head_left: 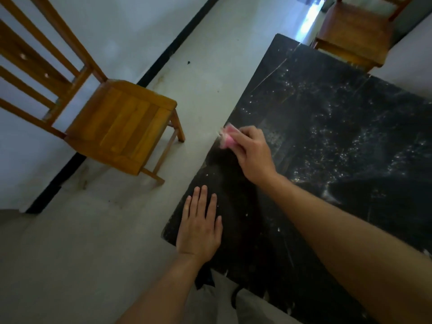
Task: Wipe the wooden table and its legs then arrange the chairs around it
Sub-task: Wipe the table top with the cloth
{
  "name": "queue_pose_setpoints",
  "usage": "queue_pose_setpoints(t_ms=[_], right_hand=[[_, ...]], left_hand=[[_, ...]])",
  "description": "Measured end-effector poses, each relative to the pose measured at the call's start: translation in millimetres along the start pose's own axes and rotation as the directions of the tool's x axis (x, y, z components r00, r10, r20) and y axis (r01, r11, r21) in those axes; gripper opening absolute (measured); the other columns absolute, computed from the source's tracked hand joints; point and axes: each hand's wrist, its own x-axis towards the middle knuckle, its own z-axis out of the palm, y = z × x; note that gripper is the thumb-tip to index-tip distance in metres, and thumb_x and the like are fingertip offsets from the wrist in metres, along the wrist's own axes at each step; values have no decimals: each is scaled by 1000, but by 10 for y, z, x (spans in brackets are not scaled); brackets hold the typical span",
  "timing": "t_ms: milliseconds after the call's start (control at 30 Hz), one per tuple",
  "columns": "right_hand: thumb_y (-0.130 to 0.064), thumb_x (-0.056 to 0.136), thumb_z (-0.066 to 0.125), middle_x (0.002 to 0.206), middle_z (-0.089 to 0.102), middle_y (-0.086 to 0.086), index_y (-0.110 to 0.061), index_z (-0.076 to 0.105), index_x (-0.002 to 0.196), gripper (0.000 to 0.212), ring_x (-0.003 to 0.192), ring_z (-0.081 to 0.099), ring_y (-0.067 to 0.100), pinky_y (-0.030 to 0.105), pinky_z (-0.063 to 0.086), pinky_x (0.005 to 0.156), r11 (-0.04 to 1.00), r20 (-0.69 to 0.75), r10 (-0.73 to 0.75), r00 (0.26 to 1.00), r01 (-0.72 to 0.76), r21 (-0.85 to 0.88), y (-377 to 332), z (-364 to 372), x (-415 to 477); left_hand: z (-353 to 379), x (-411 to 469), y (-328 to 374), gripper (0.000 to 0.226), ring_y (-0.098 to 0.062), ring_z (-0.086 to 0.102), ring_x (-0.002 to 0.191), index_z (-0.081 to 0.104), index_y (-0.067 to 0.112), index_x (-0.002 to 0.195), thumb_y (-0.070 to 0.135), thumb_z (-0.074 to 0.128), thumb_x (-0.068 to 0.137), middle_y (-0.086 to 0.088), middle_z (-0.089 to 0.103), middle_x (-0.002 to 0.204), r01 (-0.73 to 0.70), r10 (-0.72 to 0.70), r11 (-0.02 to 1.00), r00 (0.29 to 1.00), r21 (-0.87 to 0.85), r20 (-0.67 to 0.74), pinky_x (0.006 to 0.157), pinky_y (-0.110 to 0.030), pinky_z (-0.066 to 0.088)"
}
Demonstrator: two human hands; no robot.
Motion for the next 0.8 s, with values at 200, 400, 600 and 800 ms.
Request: queue_pose_setpoints(t_ms=[200,400,600,800], right_hand=[[-28,89,57,120,57,4,-26,66,122,34,105,47,19,40,48,86,996,135,9,991,3,-89,204,-103,-774],[-27,98,53,118,49,-1,-35,67,101,16,115,41,20,35,35,97,988,244,109,964,-77,-136,-14,225,947],[-25,98,54,110,50,-6,-35,59,128,32,102,45,14,29,41,86,996,64,85,994,-87,28,222,-238,106],[-27,98,51,114,49,0,-26,58,129,31,97,48,14,29,40,78,827,-230,547,805,-562,-1,1345,-1412,-1507]], left_hand=[[-41,25,50,57,-30,15,146,33,10,146,40,29,97,-16,21,156,30,-30,1000,1000,2,0,115,-44,14],[0,12,21,55,-28,16,146,33,12,146,40,25,99,-14,24,156,52,-53,999,998,-9,-26,117,-45,22],[-10,-33,11,56,-27,15,146,36,12,145,40,22,98,-14,25,155,88,-88,994,996,60,10,117,-42,12],[-185,280,356,49,-31,24,142,41,8,140,35,34,99,-19,32,151,147,-146,989,987,19,-61,116,-46,19]])
